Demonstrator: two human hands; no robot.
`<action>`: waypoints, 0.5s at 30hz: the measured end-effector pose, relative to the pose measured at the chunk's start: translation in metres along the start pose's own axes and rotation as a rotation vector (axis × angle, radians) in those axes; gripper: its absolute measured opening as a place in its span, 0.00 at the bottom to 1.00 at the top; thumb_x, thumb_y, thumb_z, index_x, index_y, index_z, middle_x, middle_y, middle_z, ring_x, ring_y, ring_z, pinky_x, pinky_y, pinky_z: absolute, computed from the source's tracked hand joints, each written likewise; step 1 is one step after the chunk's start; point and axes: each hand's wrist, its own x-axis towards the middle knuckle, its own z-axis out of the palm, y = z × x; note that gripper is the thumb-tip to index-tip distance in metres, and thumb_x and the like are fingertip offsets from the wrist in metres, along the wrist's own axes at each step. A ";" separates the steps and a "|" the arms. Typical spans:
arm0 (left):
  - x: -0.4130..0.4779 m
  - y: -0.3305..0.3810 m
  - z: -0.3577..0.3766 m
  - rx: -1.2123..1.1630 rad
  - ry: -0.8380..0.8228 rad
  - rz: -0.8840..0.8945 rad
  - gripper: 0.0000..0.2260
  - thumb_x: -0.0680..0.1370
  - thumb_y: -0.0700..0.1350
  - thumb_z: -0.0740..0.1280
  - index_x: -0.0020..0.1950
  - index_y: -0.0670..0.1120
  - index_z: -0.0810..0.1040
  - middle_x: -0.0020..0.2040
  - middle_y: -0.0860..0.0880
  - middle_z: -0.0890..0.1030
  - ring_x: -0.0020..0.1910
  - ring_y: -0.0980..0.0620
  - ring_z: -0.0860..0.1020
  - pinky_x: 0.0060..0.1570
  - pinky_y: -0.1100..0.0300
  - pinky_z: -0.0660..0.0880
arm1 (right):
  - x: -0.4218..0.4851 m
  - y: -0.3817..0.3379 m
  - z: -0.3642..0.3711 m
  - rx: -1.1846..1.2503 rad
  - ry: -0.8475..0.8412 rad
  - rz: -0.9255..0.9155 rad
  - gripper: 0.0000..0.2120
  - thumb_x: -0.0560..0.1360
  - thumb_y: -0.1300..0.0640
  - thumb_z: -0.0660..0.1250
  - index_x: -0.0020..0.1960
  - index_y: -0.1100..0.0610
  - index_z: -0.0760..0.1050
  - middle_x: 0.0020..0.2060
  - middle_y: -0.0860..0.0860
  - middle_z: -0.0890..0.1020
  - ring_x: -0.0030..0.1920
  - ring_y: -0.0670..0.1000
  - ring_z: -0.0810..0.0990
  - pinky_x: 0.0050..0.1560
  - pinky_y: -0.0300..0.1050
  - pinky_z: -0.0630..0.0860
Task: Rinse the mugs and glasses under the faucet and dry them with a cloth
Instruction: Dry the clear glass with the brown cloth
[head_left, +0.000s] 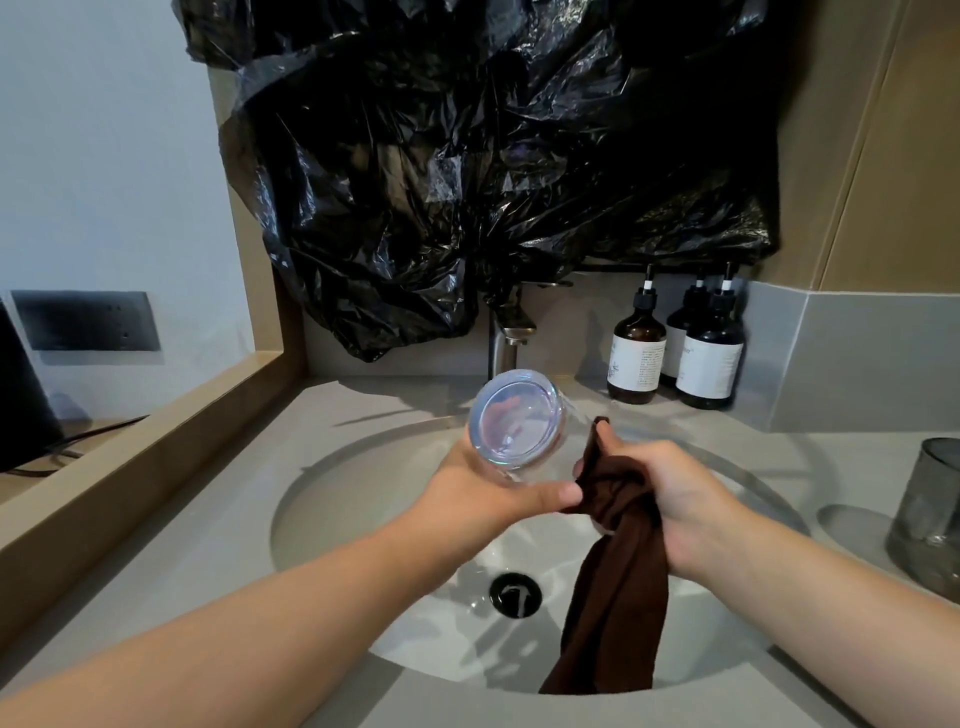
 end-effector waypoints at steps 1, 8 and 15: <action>0.001 0.000 -0.001 -0.008 0.042 0.019 0.26 0.63 0.40 0.79 0.57 0.55 0.75 0.46 0.63 0.82 0.47 0.70 0.79 0.42 0.77 0.72 | 0.000 0.003 0.000 -0.003 -0.019 0.007 0.16 0.69 0.50 0.68 0.30 0.61 0.75 0.26 0.55 0.76 0.22 0.51 0.74 0.20 0.34 0.68; 0.004 0.002 -0.004 0.068 0.109 0.091 0.28 0.62 0.42 0.80 0.60 0.51 0.76 0.50 0.55 0.84 0.51 0.61 0.81 0.49 0.69 0.75 | 0.004 0.009 -0.003 -0.230 -0.029 0.032 0.16 0.75 0.51 0.67 0.33 0.59 0.82 0.30 0.56 0.81 0.28 0.54 0.78 0.29 0.41 0.74; 0.004 0.000 -0.004 0.331 0.037 -0.119 0.19 0.65 0.52 0.78 0.51 0.57 0.74 0.48 0.55 0.81 0.47 0.60 0.79 0.47 0.65 0.75 | 0.007 -0.011 -0.008 -0.280 0.103 -0.046 0.09 0.78 0.56 0.60 0.49 0.61 0.75 0.34 0.59 0.77 0.29 0.56 0.74 0.23 0.39 0.72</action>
